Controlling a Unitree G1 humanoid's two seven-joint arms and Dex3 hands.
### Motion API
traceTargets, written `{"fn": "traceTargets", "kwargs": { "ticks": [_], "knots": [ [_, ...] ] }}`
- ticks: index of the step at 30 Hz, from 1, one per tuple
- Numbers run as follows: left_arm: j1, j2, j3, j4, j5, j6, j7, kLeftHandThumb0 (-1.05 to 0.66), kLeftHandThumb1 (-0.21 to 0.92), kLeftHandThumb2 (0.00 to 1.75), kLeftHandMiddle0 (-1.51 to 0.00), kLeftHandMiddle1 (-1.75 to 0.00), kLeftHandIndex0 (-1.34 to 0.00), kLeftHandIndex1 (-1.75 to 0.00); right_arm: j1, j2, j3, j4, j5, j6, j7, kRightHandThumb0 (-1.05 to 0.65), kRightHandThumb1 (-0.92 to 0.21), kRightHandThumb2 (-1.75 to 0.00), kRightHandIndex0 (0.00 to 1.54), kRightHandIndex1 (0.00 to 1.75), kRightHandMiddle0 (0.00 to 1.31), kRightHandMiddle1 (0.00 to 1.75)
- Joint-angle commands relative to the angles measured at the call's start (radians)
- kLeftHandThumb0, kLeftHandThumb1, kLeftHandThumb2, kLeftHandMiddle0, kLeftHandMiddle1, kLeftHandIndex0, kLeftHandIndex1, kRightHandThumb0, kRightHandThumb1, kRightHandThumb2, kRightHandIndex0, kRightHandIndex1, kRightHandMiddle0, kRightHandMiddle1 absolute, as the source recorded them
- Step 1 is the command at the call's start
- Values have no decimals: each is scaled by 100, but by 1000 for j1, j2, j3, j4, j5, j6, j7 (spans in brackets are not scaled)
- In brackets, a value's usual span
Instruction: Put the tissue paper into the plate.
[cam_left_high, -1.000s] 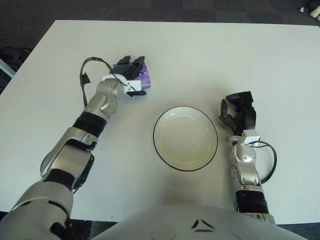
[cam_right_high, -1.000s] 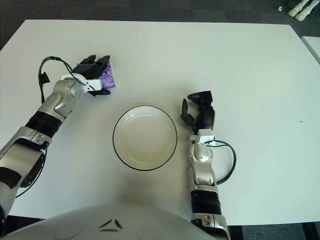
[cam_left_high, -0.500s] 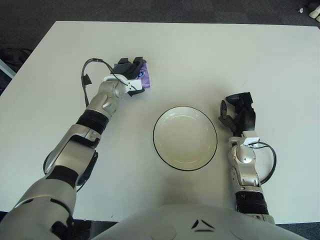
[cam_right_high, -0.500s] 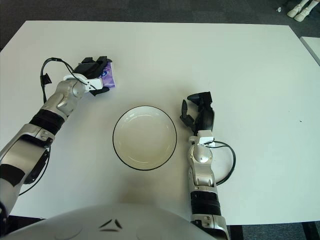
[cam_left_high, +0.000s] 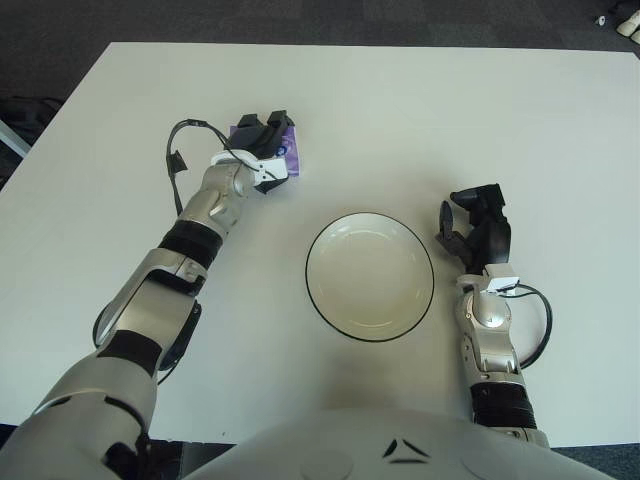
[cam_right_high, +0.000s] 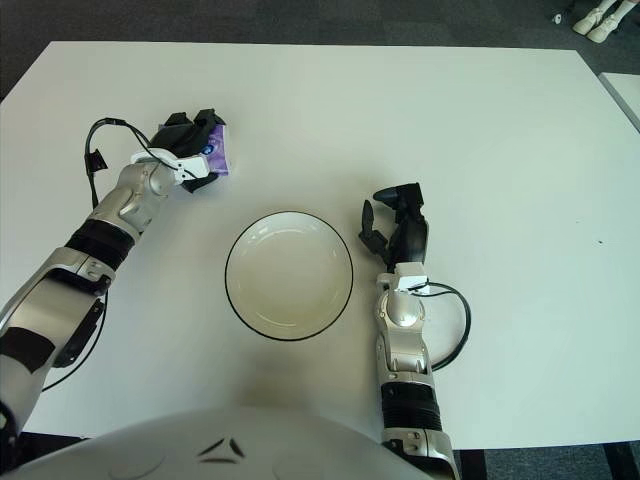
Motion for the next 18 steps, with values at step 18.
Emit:
{"fn": "traceTargets", "kwargs": {
  "ticks": [18],
  "knots": [
    [221,-134,63,121,-121,-15,188,0,2,163,-86,-166,-61,-174,58,13,-1,52,-1,17,-8,-38,-69,-85,62,118,33,175]
  ]
}}
